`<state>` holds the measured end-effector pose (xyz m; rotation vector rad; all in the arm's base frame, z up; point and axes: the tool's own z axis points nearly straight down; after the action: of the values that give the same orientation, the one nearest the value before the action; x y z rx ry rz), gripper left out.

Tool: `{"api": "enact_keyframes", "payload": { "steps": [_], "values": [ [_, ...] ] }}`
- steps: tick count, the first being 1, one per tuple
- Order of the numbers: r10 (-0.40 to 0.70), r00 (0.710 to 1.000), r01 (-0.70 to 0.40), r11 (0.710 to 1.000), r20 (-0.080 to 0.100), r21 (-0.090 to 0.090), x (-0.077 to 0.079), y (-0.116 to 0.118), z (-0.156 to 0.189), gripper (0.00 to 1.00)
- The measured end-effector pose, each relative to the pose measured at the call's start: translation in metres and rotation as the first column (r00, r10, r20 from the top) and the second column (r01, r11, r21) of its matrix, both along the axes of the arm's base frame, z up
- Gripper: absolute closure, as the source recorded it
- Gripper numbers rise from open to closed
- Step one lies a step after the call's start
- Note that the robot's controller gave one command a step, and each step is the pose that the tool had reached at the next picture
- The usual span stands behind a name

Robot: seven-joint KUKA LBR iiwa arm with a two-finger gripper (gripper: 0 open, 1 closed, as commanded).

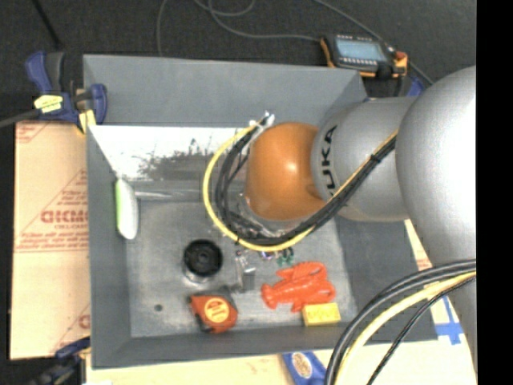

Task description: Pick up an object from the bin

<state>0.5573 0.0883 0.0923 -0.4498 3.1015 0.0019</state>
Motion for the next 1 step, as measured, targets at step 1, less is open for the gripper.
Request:
{"api": "enact_keyframes", "payload": {
  "steps": [1],
  "values": [
    [-0.057, 0.998, 0.057, 0.998, -0.012, -0.004, -0.0165, 0.0062, -0.0134, 0.0]
  ]
}}
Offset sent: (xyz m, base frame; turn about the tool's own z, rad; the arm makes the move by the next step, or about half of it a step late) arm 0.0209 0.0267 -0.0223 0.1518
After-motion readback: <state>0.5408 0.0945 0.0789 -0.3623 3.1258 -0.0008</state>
